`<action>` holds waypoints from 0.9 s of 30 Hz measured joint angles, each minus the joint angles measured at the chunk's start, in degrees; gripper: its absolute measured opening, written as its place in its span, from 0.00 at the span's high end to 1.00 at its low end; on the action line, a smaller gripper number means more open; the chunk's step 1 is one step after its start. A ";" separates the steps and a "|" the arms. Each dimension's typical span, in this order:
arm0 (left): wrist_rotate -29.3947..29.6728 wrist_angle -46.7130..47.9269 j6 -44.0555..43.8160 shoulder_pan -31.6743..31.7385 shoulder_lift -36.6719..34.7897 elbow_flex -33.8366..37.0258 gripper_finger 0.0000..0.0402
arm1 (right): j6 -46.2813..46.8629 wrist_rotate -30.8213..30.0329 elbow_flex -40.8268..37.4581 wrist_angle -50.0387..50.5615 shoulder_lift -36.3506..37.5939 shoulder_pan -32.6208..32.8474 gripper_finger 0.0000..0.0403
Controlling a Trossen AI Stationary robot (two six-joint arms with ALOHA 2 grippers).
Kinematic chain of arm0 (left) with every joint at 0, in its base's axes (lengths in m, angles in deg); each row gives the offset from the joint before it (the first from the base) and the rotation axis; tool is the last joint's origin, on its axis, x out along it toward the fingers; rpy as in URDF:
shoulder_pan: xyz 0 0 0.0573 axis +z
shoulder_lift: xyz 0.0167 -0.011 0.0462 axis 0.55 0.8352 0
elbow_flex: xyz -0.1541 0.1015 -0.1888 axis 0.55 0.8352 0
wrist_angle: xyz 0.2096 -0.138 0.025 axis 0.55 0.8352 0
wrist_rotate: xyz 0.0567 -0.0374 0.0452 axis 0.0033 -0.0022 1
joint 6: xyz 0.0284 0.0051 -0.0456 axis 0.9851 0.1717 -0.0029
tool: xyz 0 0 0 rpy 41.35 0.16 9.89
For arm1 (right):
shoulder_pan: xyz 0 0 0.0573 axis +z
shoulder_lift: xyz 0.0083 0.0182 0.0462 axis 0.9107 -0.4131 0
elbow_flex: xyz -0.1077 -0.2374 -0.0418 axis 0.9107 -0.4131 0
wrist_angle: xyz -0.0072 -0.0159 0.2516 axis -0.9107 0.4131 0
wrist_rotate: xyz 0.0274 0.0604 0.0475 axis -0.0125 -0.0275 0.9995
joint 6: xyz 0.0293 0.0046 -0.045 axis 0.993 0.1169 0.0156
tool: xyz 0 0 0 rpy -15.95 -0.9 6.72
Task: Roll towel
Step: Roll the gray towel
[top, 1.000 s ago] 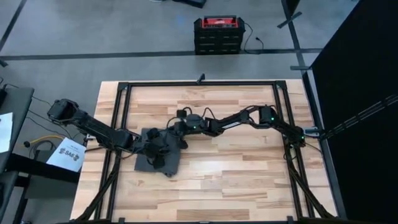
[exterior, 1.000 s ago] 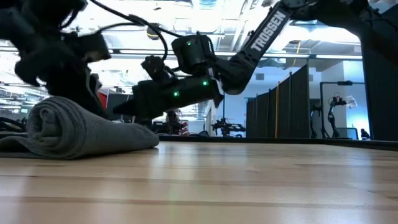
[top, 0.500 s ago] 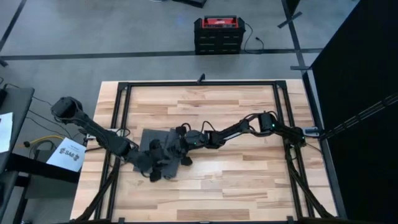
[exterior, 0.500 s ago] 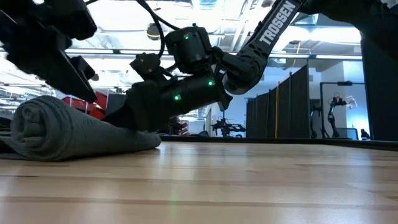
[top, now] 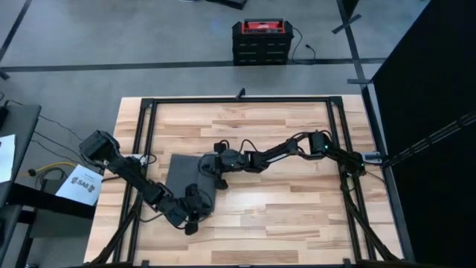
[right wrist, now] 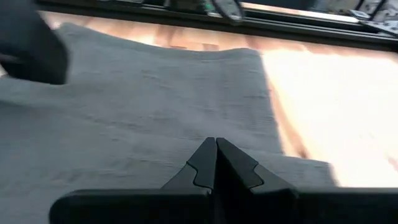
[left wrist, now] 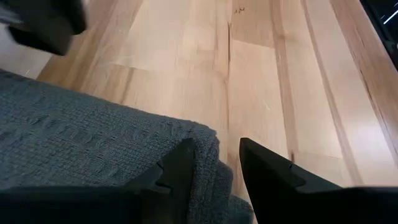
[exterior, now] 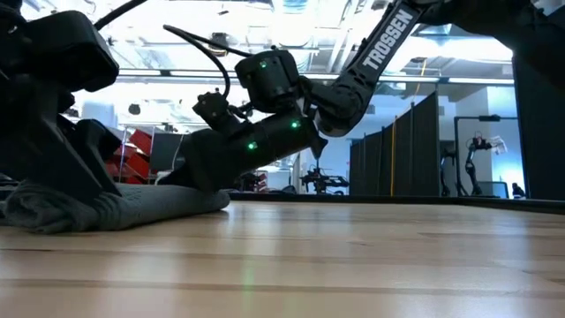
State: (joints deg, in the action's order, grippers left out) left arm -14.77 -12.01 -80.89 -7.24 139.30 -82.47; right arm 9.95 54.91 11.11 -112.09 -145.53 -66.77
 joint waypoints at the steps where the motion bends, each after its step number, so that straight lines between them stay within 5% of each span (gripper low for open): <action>1: 0.13 0.13 0.24 -0.11 -0.01 -0.01 0.71 | 0.00 -0.51 0.00 -0.19 0.00 -0.22 1.00; 9: 0.88 0.58 2.55 -0.59 -0.44 0.02 0.71 | -2.56 -5.07 0.81 2.97 1.51 -1.46 1.00; 18: -0.15 0.19 14.95 -0.53 -6.25 -1.11 0.71 | -10.31 -7.21 -1.28 24.56 17.78 2.45 1.00; 24: 0.71 5.19 22.85 0.25 -15.22 -1.90 0.71 | -2.05 -6.96 -9.99 25.40 26.37 5.94 1.00; 27: 1.56 17.84 23.79 2.63 -20.85 -1.71 0.71 | 4.67 -7.02 -16.73 25.51 29.01 7.87 1.00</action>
State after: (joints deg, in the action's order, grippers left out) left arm -13.20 5.83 -57.09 -4.61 118.45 -84.18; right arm 14.63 47.89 -5.62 -86.58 -116.53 -58.90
